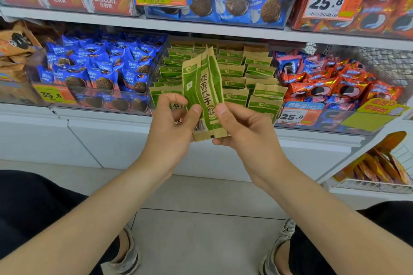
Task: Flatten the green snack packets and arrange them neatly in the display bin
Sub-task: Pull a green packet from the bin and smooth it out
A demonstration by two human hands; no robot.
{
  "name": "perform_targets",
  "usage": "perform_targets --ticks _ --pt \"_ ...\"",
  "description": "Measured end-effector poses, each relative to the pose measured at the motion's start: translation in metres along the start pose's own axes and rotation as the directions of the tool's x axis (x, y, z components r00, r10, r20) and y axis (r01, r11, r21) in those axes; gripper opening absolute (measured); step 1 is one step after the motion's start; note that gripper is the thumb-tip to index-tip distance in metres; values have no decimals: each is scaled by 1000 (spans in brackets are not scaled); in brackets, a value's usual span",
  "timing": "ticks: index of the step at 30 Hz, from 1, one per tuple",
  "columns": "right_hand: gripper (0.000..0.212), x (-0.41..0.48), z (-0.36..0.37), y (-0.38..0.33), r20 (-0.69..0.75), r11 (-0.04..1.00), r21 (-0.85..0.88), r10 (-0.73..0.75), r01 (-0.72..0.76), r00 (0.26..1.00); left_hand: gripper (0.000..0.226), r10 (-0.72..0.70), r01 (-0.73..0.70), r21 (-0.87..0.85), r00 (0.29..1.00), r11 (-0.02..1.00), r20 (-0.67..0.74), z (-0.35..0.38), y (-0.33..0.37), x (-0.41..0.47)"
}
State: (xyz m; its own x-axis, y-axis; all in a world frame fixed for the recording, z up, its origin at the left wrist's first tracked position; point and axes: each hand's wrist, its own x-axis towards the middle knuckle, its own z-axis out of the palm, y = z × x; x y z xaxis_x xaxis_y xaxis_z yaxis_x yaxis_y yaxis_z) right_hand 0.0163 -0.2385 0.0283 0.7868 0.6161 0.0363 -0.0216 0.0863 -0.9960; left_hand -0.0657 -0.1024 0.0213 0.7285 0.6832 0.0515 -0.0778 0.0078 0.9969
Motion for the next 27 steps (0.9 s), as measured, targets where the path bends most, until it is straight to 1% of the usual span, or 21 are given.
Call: perform_targets --ticks 3,5,6,8,9,10,12,13,15,18,23,27 --pt "32 -1 2 3 91 970 189 134 -150 987 17 34 -36 43 998 998 45 0 -2 -2" --pt "31 -1 1 4 105 943 257 192 -213 976 25 31 -36 68 996 997 79 1 -1 -5" --pt "29 -1 1 5 95 935 278 200 -219 975 33 16 -22 62 995 998 95 2 0 -7" --pt "25 1 1 6 26 953 255 163 -164 986 53 -20 14 46 992 999 123 5 1 -11" --pt "21 1 0 7 -31 975 195 113 -105 993 59 -26 19 61 992 998 125 5 2 -12" --pt "18 2 0 7 -82 992 122 52 -42 995 61 -29 18 85 992 996 123 6 2 -13" --pt "12 4 0 7 -135 999 17 -38 41 990 53 -46 35 81 990 996 134 5 3 -12" --pt "10 4 0 7 -155 999 2 -49 50 987 46 -54 47 52 987 998 152 4 4 -11" --pt "9 5 1 6 -190 999 14 -33 36 981 33 -55 53 14 979 998 198 1 4 -8" --pt "11 4 -1 6 -192 998 70 7 7 981 18 -64 73 -26 967 997 246 1 2 -7" --pt "16 0 -2 0 -151 993 122 29 -10 988 16 -82 110 -75 948 991 307 0 3 -9" --pt "11 -1 -2 -1 -142 997 71 -6 16 990 14 -107 154 -127 943 980 316 0 7 -11"
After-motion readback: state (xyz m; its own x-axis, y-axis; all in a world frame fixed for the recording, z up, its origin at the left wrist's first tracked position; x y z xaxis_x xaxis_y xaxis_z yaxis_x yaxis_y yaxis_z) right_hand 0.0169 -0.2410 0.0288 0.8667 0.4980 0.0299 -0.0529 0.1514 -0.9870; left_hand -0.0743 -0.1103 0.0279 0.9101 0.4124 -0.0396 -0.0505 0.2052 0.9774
